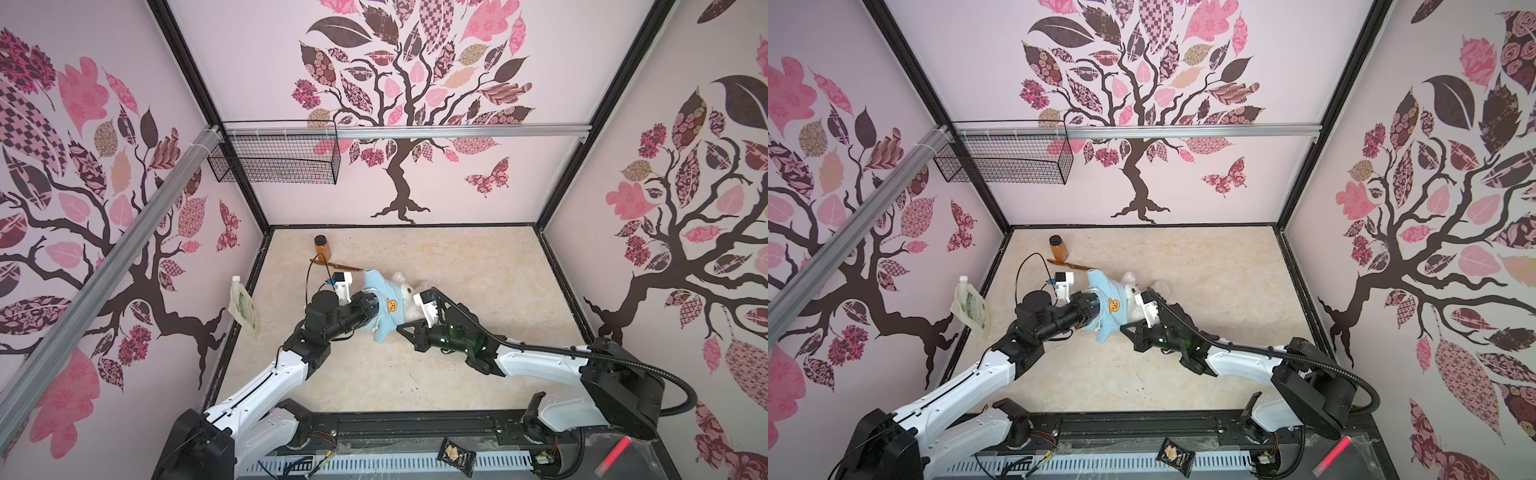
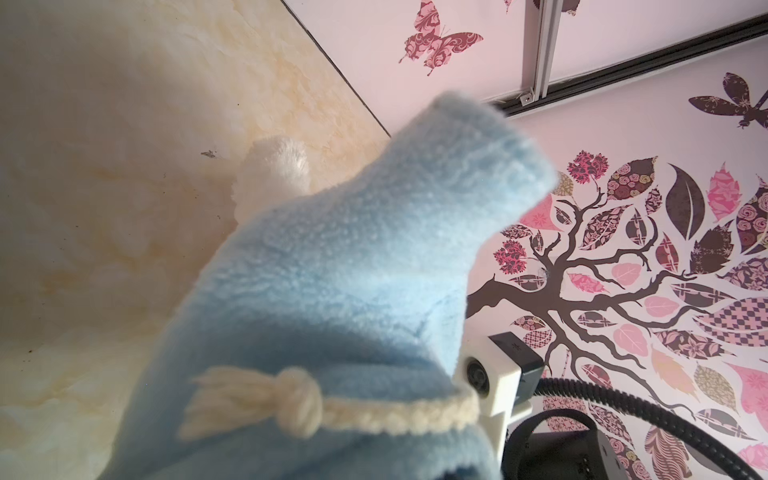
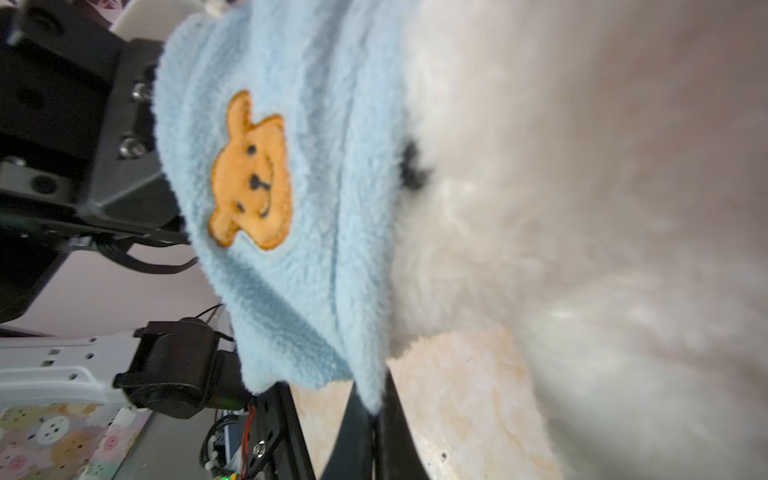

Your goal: Dress the teddy bear

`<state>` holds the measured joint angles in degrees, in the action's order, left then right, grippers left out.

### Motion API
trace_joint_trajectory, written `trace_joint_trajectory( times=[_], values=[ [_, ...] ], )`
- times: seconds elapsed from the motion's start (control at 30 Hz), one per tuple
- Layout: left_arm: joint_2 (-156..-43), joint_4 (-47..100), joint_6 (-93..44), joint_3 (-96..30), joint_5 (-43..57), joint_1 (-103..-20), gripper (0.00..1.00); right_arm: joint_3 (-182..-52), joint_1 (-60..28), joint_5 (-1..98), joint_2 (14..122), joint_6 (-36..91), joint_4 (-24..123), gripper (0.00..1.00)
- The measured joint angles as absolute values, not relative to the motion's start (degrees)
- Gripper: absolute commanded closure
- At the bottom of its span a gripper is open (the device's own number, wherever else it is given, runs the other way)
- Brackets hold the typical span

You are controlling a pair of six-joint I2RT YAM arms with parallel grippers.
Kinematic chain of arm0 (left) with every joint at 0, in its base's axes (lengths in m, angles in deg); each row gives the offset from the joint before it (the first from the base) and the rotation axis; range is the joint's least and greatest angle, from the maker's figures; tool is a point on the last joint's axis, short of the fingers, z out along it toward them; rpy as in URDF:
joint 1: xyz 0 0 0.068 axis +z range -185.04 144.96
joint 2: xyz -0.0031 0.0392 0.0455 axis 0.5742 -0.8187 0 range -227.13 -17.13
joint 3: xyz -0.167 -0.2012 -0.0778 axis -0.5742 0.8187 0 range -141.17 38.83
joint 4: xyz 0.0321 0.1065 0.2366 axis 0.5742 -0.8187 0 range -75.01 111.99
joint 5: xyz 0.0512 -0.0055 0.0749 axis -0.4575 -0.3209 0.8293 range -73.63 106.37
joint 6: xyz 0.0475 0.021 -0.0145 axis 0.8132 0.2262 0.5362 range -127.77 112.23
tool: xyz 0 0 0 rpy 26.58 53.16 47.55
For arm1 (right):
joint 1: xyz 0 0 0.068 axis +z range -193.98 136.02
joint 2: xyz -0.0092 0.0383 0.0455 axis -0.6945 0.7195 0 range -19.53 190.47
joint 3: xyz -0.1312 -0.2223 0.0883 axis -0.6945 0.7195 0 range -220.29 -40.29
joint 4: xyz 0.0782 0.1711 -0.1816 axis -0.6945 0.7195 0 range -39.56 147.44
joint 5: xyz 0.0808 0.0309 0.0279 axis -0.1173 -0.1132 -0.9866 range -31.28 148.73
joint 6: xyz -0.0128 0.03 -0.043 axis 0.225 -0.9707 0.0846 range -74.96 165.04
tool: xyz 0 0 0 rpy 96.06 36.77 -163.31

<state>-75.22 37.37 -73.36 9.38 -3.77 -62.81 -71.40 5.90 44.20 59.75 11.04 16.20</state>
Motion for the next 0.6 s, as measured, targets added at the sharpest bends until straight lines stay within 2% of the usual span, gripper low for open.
trace_joint_trajectory(
  times=[0.23,0.6],
  values=[
    [-74.6,38.8,-79.0,11.9,-7.7,-59.6,1.0,-69.7,3.7,50.2,59.4,12.5,17.1,1.0],
    [-74.2,40.7,-80.0,12.3,-13.3,-58.9,1.0,-68.7,0.2,46.9,57.1,17.0,17.5,1.0]
  ],
)
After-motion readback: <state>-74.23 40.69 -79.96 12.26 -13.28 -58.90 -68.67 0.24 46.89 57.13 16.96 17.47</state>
